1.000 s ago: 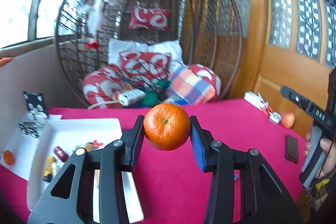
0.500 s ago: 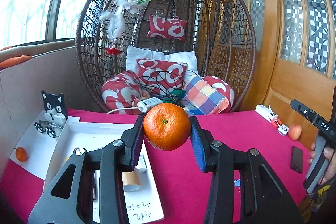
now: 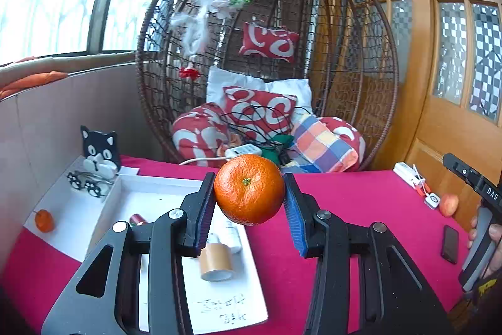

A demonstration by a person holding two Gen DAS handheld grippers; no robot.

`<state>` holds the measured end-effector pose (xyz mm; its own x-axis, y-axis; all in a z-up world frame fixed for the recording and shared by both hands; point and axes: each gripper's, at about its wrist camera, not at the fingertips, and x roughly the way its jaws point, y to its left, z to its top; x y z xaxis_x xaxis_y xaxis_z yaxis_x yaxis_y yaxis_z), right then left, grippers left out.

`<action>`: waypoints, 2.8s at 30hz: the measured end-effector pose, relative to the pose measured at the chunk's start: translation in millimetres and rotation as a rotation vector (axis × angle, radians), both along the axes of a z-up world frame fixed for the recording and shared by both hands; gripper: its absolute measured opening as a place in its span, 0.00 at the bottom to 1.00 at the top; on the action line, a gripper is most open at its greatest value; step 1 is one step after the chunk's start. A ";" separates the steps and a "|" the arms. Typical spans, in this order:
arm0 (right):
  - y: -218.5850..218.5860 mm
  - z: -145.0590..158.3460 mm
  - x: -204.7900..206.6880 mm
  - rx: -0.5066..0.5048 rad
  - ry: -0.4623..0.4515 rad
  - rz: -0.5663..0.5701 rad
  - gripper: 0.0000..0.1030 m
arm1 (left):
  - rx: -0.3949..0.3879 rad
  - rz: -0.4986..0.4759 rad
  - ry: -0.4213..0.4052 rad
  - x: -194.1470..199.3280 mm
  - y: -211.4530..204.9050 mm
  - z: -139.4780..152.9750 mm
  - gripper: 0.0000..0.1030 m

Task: Organize rigid objects
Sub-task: 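Carry the orange and red lighter over the white tray, then open both tools to drop the orange and red lighter into the tray, then move both tools back toward the black plug and blue binder clip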

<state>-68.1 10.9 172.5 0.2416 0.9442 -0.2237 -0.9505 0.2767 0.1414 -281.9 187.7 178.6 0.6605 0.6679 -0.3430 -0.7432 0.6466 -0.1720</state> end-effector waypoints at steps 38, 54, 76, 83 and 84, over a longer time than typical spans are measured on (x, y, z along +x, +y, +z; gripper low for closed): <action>263.1 -114.1 -133.3 -0.505 0.084 0.410 0.79 | -0.306 0.171 0.103 -60.7 84.4 -104.9 0.40; 245.2 -98.6 -89.0 -0.358 0.276 0.289 1.00 | -0.300 0.240 0.072 -70.1 81.3 -103.0 1.00; 38.4 -137.1 43.1 -0.420 0.162 -0.097 1.00 | -0.218 -0.164 0.262 71.8 15.3 -98.9 1.00; 52.1 -175.5 20.9 -0.583 0.092 0.061 1.00 | -0.216 -0.395 0.412 152.6 -0.6 -117.6 1.00; 57.2 -177.0 20.8 -0.595 0.101 0.086 1.00 | -0.216 -0.413 0.427 164.6 -2.2 -121.4 1.00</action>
